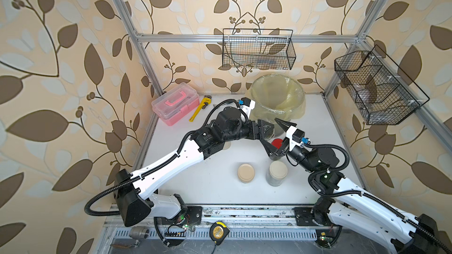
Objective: Empty moldy tea leaves from jars
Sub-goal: Adjust the jar.
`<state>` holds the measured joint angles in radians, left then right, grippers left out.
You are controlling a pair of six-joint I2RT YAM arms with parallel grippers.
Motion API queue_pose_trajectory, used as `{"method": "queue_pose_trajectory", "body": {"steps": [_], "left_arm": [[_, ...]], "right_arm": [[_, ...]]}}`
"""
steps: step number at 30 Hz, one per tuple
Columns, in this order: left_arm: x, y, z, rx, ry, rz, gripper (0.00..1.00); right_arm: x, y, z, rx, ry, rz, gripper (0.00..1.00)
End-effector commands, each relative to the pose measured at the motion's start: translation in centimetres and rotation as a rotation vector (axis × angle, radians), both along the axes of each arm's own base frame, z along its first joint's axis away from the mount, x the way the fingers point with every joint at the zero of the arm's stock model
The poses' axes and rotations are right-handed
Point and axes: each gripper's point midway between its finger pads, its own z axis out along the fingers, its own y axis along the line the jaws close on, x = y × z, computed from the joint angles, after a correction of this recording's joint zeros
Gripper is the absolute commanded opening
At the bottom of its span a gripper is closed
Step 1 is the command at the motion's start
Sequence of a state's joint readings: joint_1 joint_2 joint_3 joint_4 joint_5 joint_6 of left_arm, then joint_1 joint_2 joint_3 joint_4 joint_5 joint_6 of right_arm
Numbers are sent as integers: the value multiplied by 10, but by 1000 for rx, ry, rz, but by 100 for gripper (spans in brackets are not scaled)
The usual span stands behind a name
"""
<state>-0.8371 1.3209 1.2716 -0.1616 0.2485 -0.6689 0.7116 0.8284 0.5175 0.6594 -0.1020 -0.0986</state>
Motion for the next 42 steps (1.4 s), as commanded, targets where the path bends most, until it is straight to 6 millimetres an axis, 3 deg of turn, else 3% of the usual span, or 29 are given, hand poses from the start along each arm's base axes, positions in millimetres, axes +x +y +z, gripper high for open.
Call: {"method": "queue_pose_trajectory", "body": {"steps": [1,8,19,32,38,42], "left_arm": [[-8,12,75,-176,-115,15,47],[-9,18,93,-231,-133,21,46],[-6,21,112,-316,-127,1,46],[-2,14,112,-331,-107,-24,46],[-1,15,111,-333,-102,-24,48],[1,16,110,-334,-99,-17,49]], "right_arm": [[-3,0,12,45,-84,17,99],[0,9,12,85,-143,53,97],[5,17,29,166,-207,83,89],[9,22,38,187,-218,103,79],[10,21,40,190,-219,102,86],[10,22,39,184,-216,115,66]]}}
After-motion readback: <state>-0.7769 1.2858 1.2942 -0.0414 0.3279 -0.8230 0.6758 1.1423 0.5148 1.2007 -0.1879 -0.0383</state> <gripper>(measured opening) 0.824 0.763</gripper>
